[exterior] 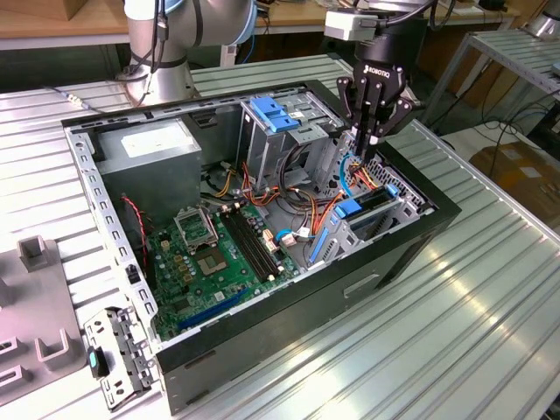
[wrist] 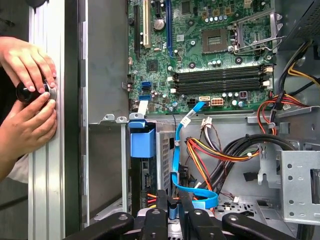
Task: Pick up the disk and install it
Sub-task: 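Insert the second disk wire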
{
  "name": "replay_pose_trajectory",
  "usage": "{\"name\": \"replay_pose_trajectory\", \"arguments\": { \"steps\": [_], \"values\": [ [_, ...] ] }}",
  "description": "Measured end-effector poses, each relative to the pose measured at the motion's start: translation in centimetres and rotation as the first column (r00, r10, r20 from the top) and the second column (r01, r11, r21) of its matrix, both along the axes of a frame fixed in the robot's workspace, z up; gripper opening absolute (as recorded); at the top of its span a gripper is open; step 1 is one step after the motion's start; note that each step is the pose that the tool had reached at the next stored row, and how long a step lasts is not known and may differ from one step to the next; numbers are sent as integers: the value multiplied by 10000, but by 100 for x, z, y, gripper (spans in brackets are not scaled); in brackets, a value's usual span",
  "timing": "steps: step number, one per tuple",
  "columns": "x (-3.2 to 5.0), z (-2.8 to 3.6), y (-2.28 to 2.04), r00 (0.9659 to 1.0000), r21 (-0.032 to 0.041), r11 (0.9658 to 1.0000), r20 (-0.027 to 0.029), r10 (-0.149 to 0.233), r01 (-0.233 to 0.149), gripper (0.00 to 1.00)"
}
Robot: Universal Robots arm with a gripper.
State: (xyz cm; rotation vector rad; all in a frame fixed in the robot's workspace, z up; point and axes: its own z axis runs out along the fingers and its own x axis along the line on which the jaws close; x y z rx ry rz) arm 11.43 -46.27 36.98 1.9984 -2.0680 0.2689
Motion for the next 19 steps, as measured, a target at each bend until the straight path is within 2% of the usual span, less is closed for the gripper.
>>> {"name": "replay_pose_trajectory", "arguments": {
  "steps": [2,3,8,11,13,15,19],
  "values": [
    [0,-1,0,10000,-1,10000,0,0,0,22],
    [0,-1,0,10000,-1,10000,0,0,0,16],
    [0,-4,-2,10000,3,10000,0,0,0,16],
    [-6,-4,-17,10000,0,10000,4,1,-1,16],
    [-25,-6,-25,10000,2,10000,25,10,-10,16],
    [-83,-8,-28,10000,1,10000,67,27,-27,16],
    [-87,-7,-28,10000,0,10000,70,28,-28,16]
  ]
}}
